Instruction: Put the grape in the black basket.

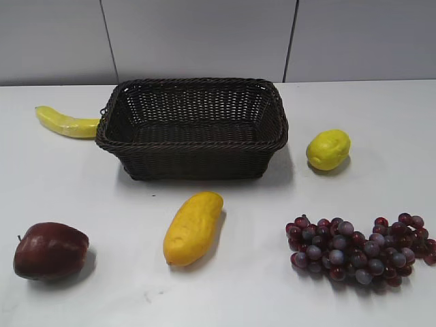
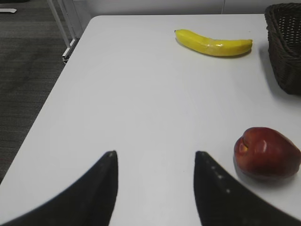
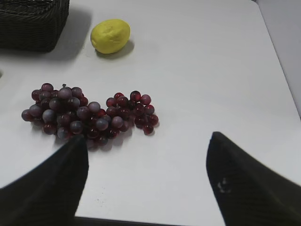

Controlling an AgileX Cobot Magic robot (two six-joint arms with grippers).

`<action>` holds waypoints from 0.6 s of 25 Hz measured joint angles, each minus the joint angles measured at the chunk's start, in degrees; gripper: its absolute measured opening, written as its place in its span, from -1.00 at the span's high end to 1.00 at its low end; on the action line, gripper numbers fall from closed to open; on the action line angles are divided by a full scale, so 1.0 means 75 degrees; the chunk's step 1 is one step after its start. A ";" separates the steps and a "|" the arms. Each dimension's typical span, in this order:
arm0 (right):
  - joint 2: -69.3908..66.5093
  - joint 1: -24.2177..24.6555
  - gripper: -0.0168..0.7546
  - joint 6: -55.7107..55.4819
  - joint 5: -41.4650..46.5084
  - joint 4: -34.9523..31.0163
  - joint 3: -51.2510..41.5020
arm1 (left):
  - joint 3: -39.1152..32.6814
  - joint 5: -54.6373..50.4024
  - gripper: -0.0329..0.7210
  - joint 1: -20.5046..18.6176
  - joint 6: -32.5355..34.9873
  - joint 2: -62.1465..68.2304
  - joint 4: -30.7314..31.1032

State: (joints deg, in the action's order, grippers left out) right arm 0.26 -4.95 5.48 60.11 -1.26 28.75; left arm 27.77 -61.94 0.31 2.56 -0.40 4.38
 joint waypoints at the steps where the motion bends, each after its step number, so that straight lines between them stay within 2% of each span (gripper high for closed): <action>1: 0.0000 0.0000 -0.59 -0.0008 0.0001 0.0003 0.0000 | 0.0000 0.0000 -0.36 0.0000 0.0000 0.0000 0.0000; 15: -0.0232 0.0000 -0.59 -0.0297 0.0001 0.0021 0.0068 | 0.0000 0.0000 -0.36 0.0000 0.0000 0.0000 0.0000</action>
State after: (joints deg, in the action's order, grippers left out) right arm -1.48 -4.95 3.26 60.12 -1.10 29.26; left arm 27.77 -61.94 0.31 2.56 -0.40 4.38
